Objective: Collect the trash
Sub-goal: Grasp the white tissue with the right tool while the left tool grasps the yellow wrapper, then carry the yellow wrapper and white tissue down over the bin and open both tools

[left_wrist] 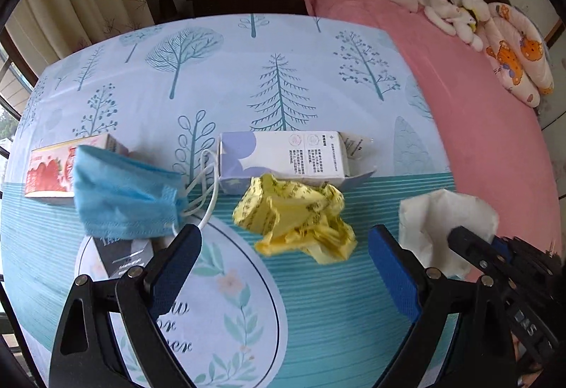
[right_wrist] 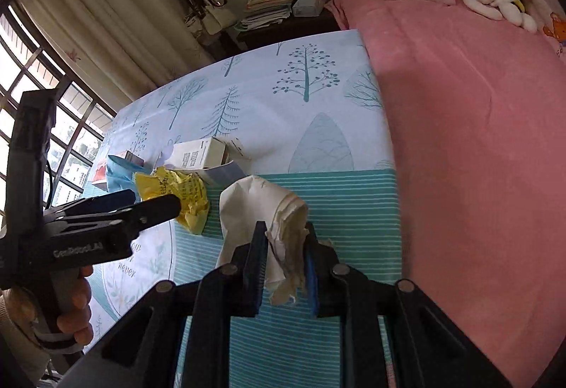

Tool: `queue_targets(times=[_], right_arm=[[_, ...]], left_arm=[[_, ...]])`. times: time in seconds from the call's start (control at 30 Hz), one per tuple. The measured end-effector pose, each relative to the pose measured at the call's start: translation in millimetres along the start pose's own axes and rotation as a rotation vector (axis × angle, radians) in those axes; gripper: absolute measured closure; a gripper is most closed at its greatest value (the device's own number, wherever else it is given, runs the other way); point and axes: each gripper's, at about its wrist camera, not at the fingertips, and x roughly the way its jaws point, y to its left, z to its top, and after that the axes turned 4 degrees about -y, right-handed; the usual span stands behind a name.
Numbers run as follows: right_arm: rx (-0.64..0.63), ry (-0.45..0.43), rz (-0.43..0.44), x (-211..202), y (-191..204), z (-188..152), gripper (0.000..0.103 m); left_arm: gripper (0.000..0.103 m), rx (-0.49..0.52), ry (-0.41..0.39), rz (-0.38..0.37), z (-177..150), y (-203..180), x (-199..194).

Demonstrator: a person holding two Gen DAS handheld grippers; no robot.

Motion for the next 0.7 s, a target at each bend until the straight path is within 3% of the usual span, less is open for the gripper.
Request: queue_targets(times=[0.17,0.23,0.27,0.3,0.33,0.4,0.7], right_arm=[[-0.012,-0.013,-0.003,2.9,4.9,-0.1,0.085],[-0.018,-0.017,-0.008,3.3,6.8,-0.7,0.085],[-0.019,-0.019,-0.01,2.9,6.8,-1.5,0.085],[-0.019,-0.021,-0.011,2.8,7.1,-1.9,0.085],[-0.019,-0.022,-0.012,2.1,6.9,-2.5,0.085],[-0.014,-0.023,-0.011,1.1,6.7,-3.5,0.086],[-0.004,-0.026,-0.006,-14.8,23.4,-20.7,0.087]], left_arm=[[0.009,0.012,0.023,0.033,5.7,-5.9,22.2],[0.026,0.026,0.021,0.041,5.5,-8.4,26.0],[0.043,0.034,0.033,0.035,5.3,-10.0,28.8],[0.053,0.037,0.046,0.03,5.2,-10.9,32.1],[0.054,0.033,0.045,0.023,4.2,-11.3,32.2],[0.066,0.034,0.016,0.017,2.6,-11.7,26.4],[0.071,0.059,-0.046,-0.015,-21.0,-6.4,-26.9]])
